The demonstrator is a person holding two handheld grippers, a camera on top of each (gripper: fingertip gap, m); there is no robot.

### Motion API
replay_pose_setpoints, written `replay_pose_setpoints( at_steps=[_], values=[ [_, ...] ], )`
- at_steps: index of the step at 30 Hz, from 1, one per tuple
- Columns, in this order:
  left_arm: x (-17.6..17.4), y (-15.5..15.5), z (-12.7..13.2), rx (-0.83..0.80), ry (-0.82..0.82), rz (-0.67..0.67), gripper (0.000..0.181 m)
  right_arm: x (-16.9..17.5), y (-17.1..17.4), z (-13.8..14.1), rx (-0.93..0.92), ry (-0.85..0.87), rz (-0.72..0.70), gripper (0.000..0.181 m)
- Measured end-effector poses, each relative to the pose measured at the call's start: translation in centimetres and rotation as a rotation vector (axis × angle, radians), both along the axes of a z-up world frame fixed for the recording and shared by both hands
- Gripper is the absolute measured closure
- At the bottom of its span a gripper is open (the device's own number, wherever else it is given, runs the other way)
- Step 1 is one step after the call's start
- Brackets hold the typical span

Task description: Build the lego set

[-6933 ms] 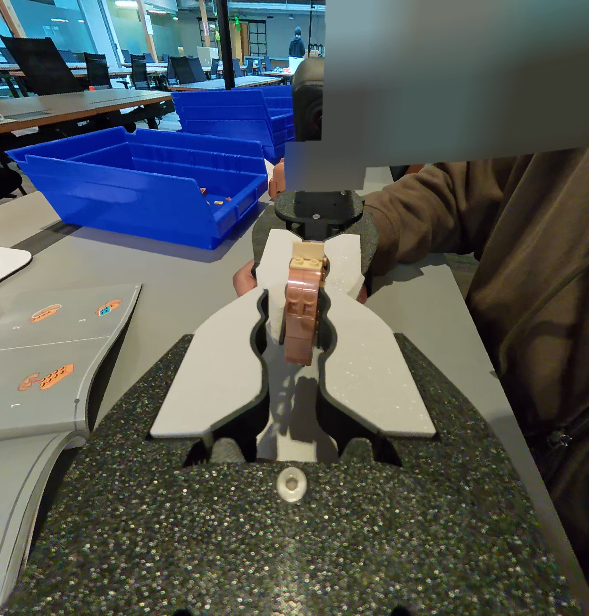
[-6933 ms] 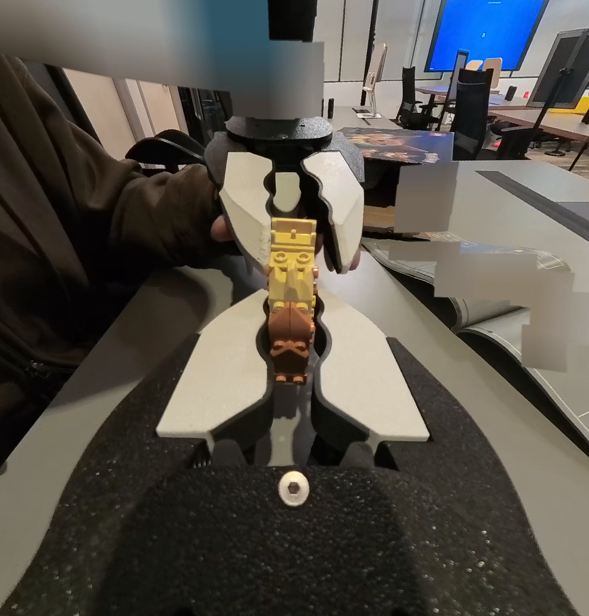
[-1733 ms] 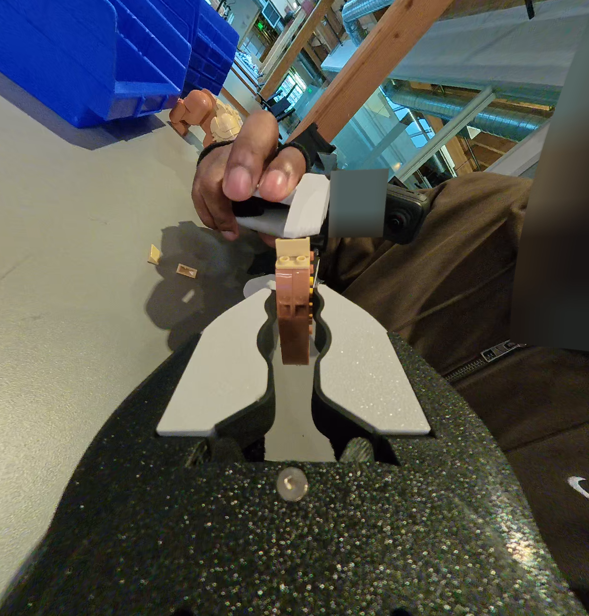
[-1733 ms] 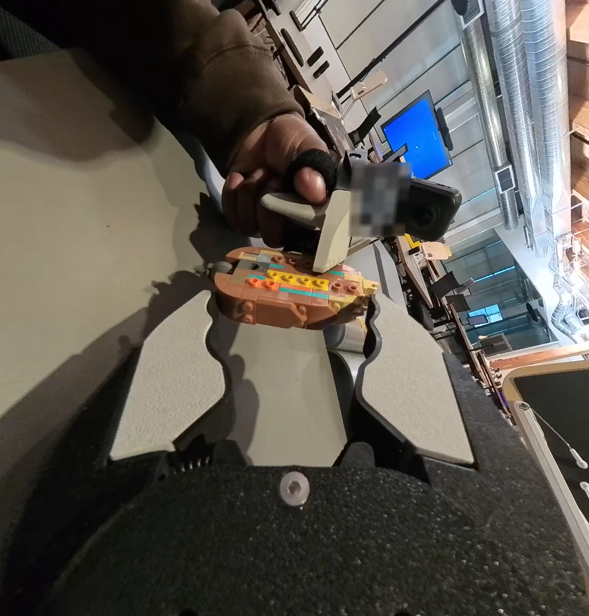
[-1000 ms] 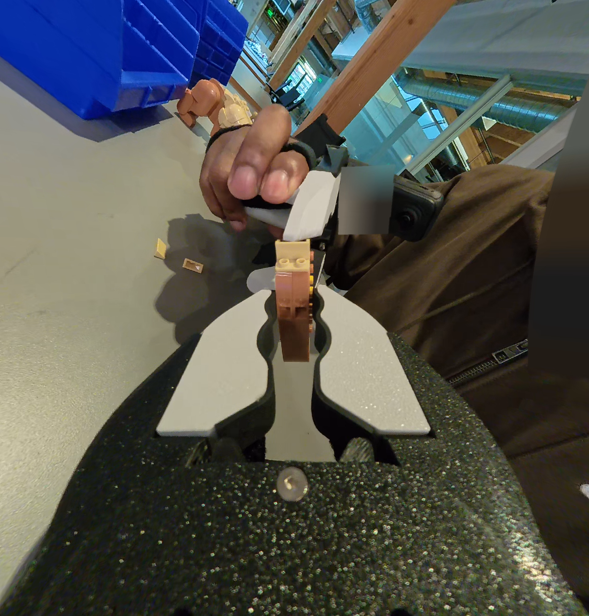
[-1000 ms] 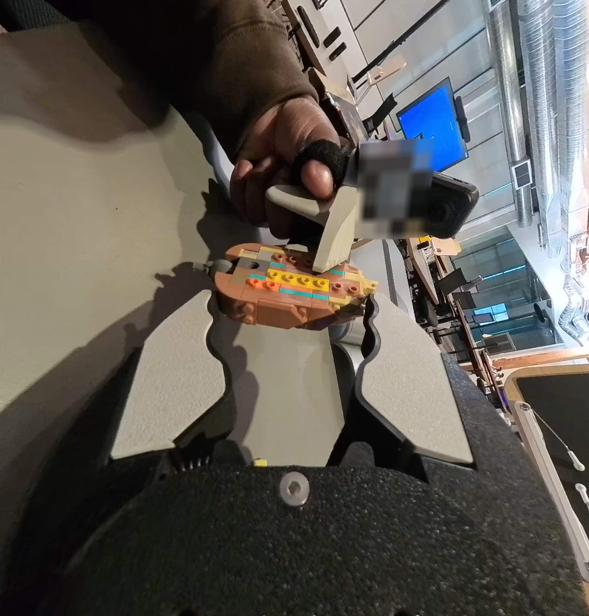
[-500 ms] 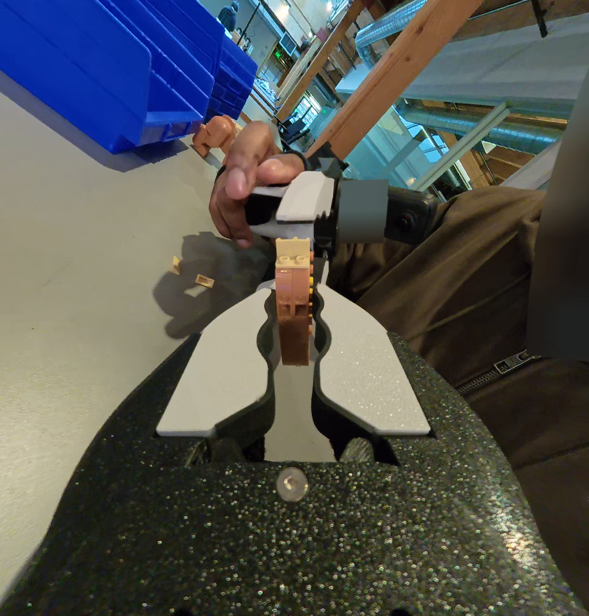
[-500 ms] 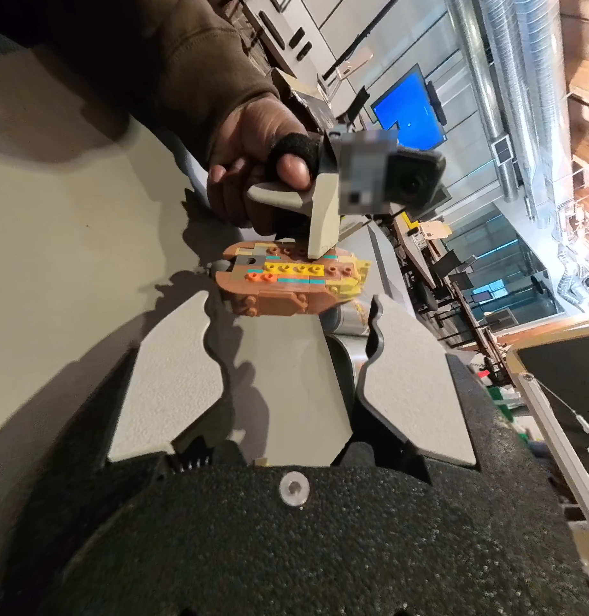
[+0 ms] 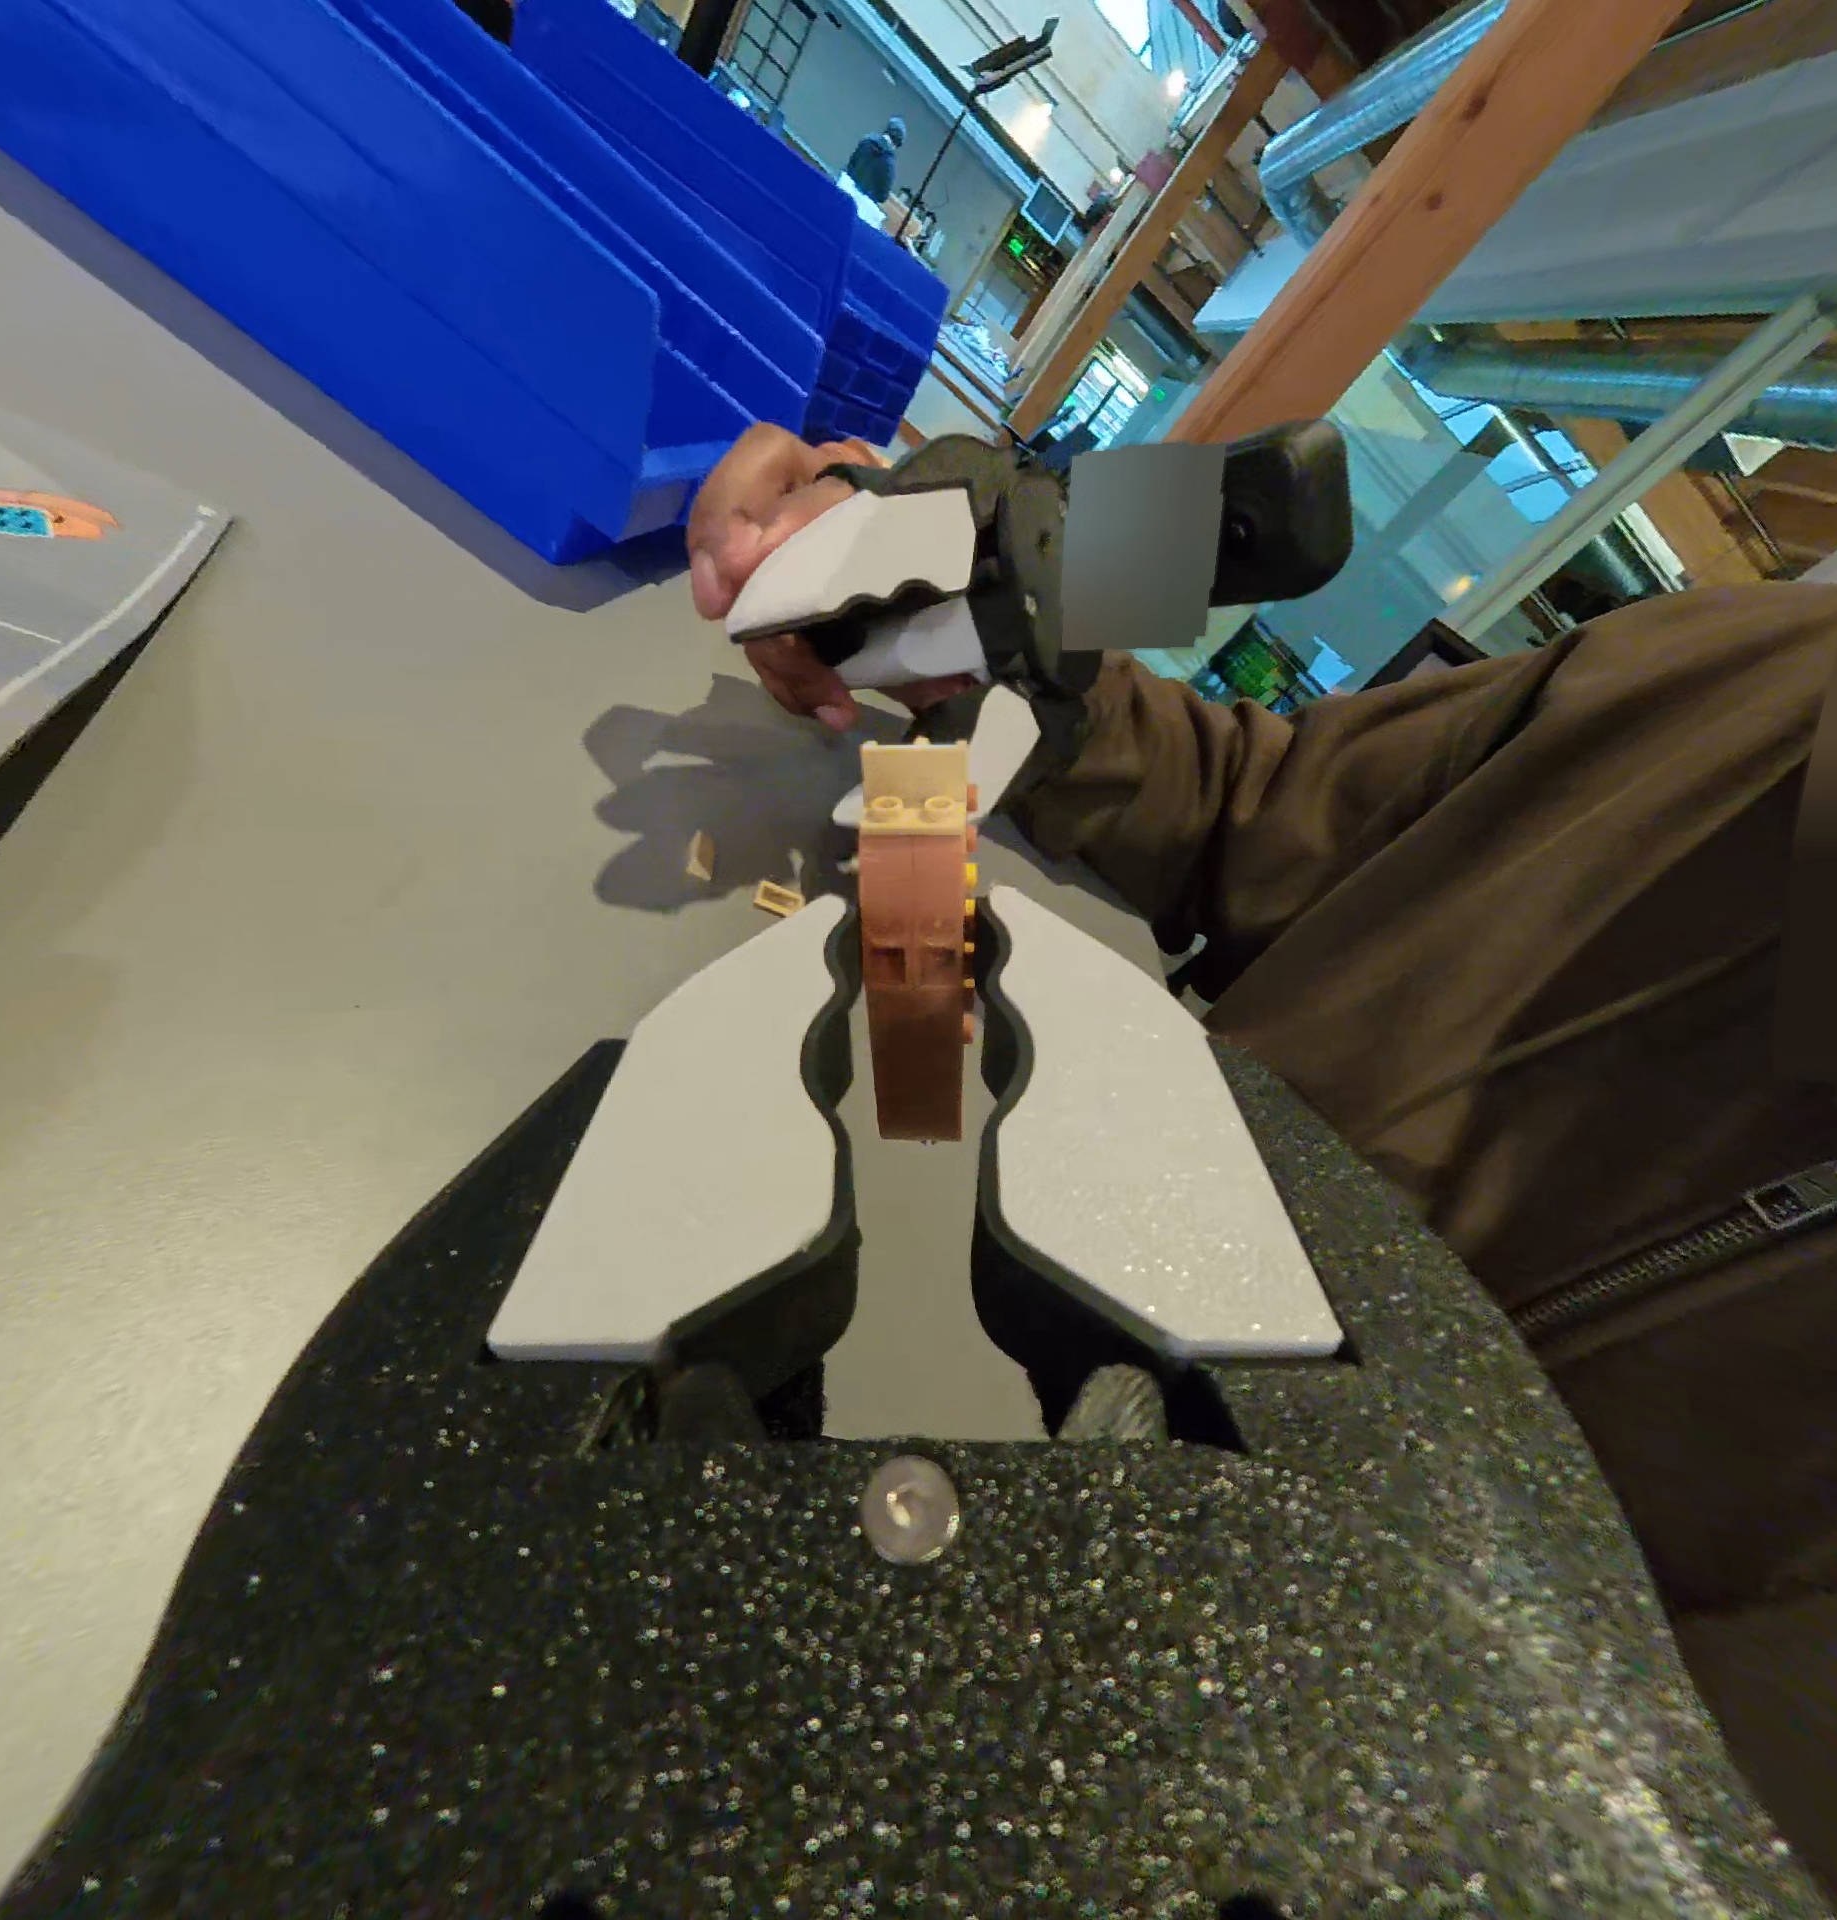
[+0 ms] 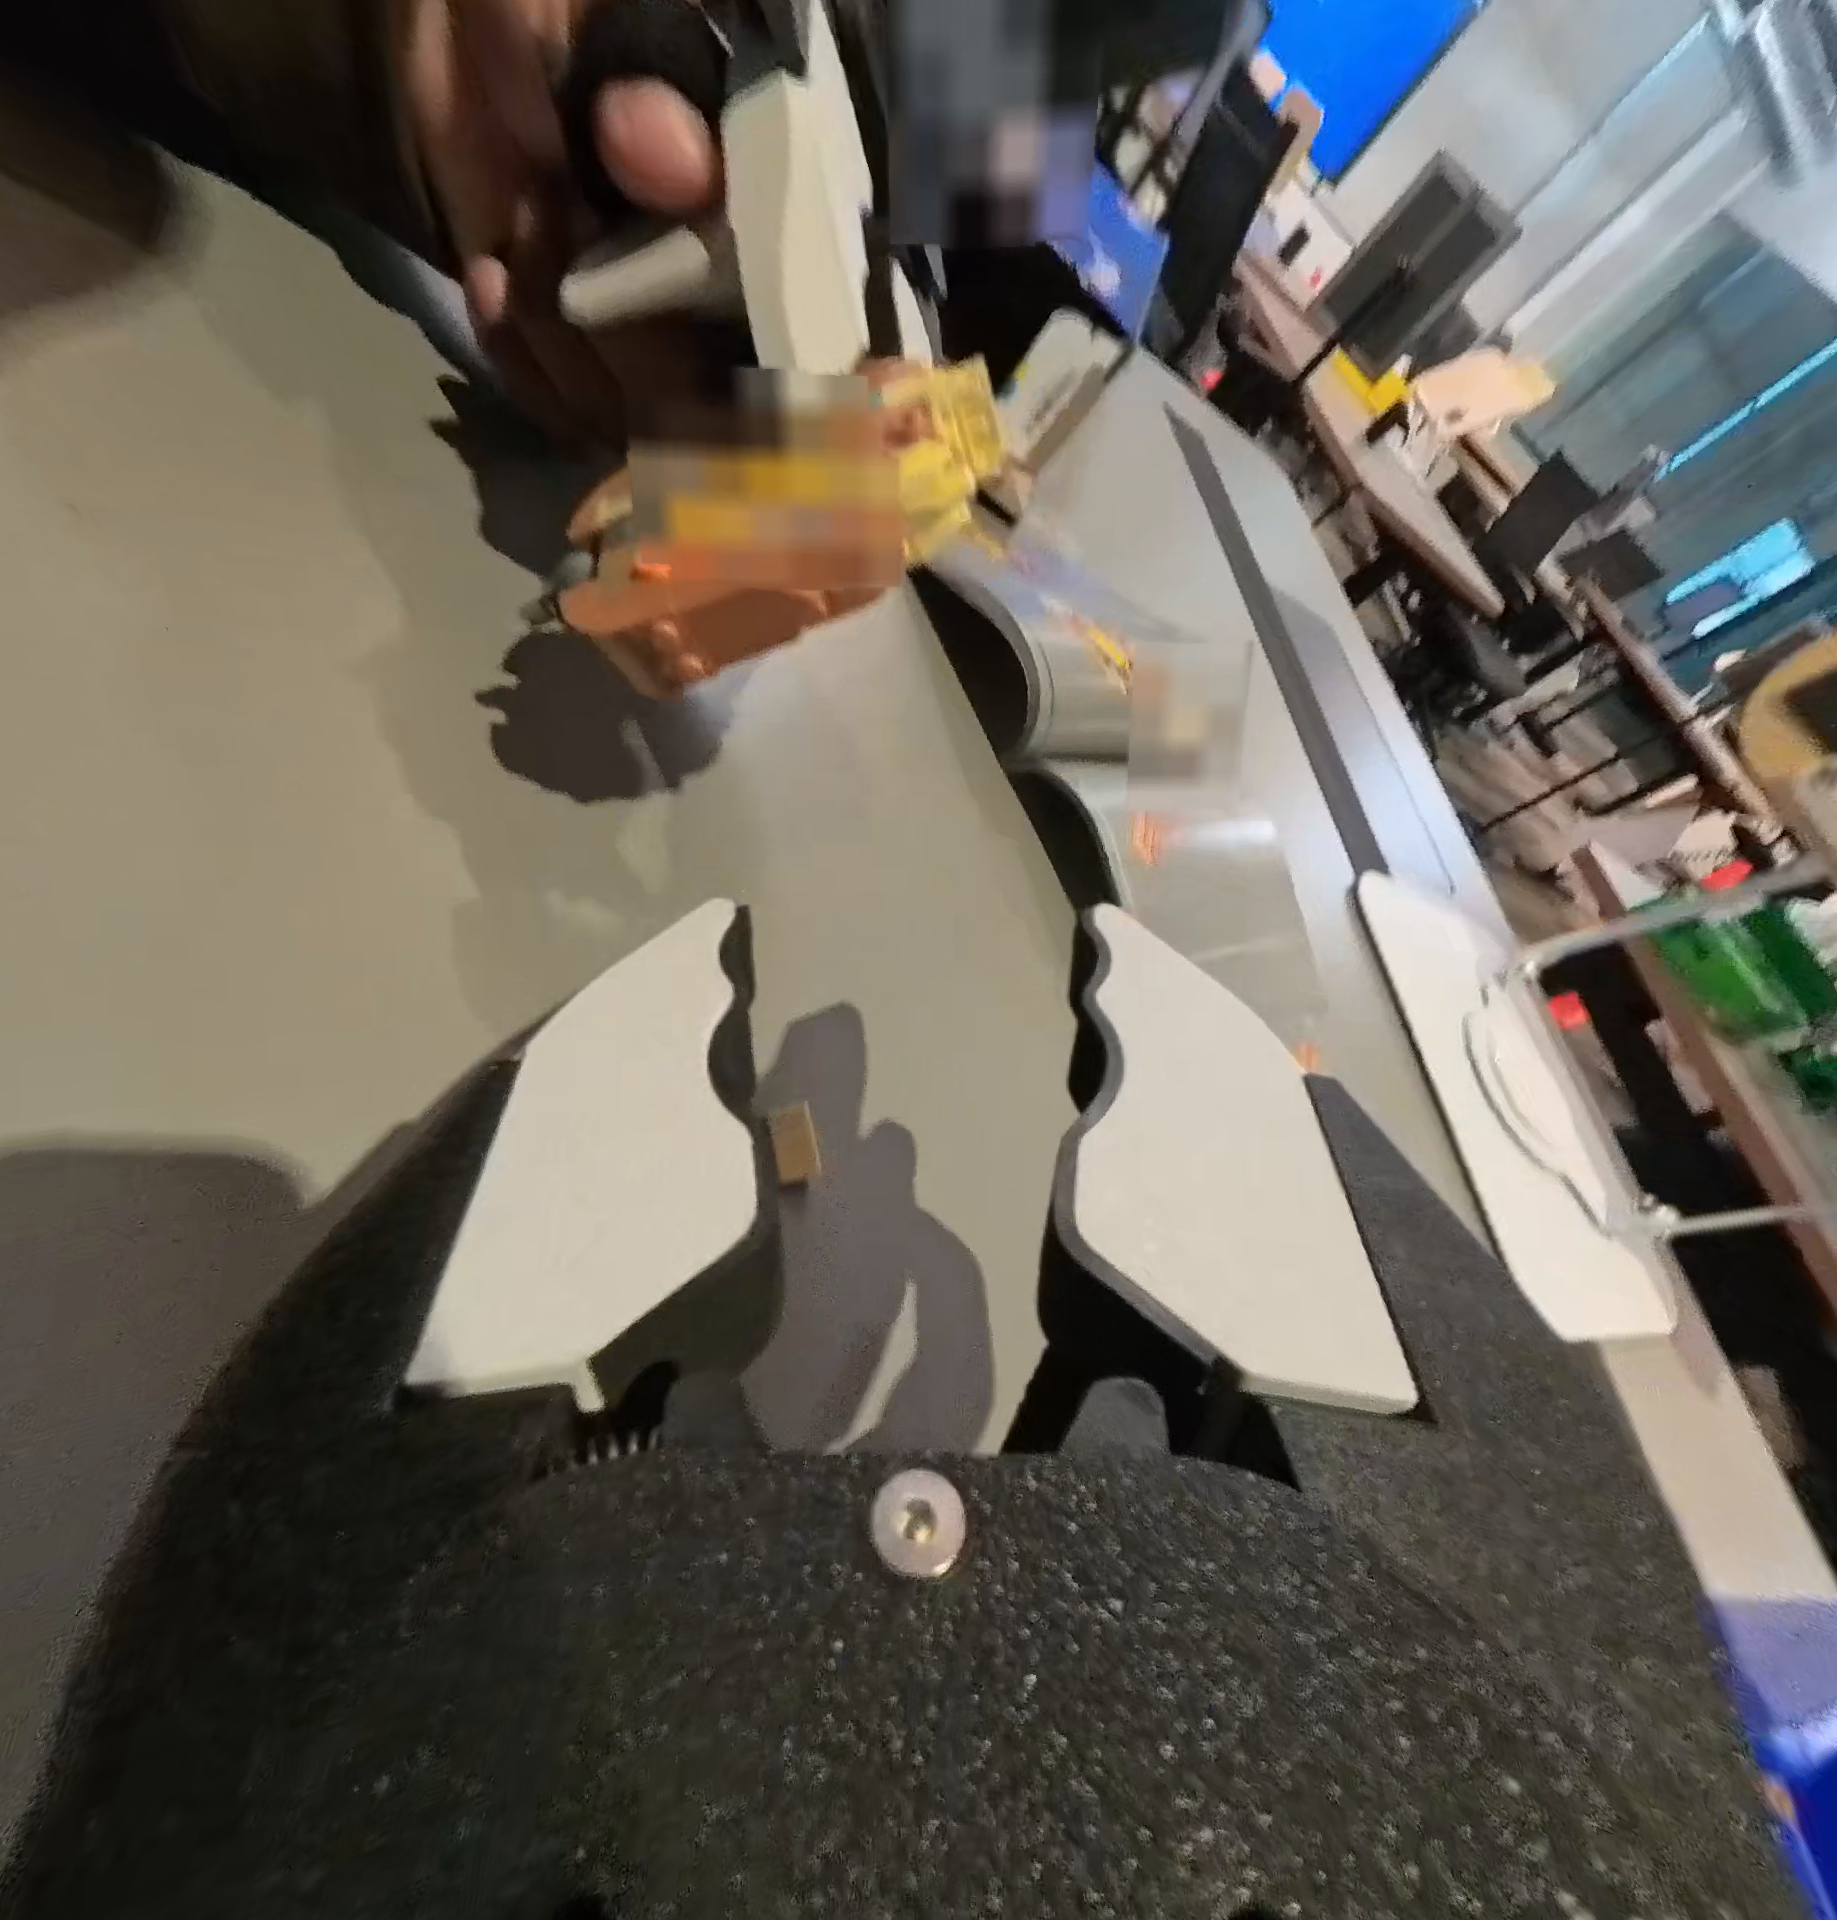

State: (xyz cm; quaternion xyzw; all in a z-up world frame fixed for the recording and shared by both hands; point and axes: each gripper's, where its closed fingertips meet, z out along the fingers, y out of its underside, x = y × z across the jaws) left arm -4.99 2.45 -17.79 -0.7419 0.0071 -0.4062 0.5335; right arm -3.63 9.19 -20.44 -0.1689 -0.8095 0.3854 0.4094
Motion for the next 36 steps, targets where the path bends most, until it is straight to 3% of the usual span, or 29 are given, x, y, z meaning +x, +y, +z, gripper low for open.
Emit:
replay_pose_setpoints(
  at_steps=[6, 13, 27, 36],
  values=[
    [-0.4, 0.2, -0.6, -0.023, 0.023, 0.026, 0.161, 0.3, 3.0, -2.5, 0.001, -0.19, -0.104, 0.141],
    [-0.5, 0.2, -0.9, -0.031, 0.053, 0.032, 0.161, 0.7, 4.8, -3.8, 0.121, -0.217, -0.153, 0.145],
    [0.0, 0.2, -0.7, -0.022, 0.069, 0.014, 0.161, -0.1, 4.1, -4.7, 0.307, -0.206, -0.185, 0.149],
    [0.2, 0.0, -0.4, -0.013, 0.067, 0.009, 0.161, 0.1, 2.3, -4.6, 0.284, -0.2, -0.114, 0.143]
  ],
)
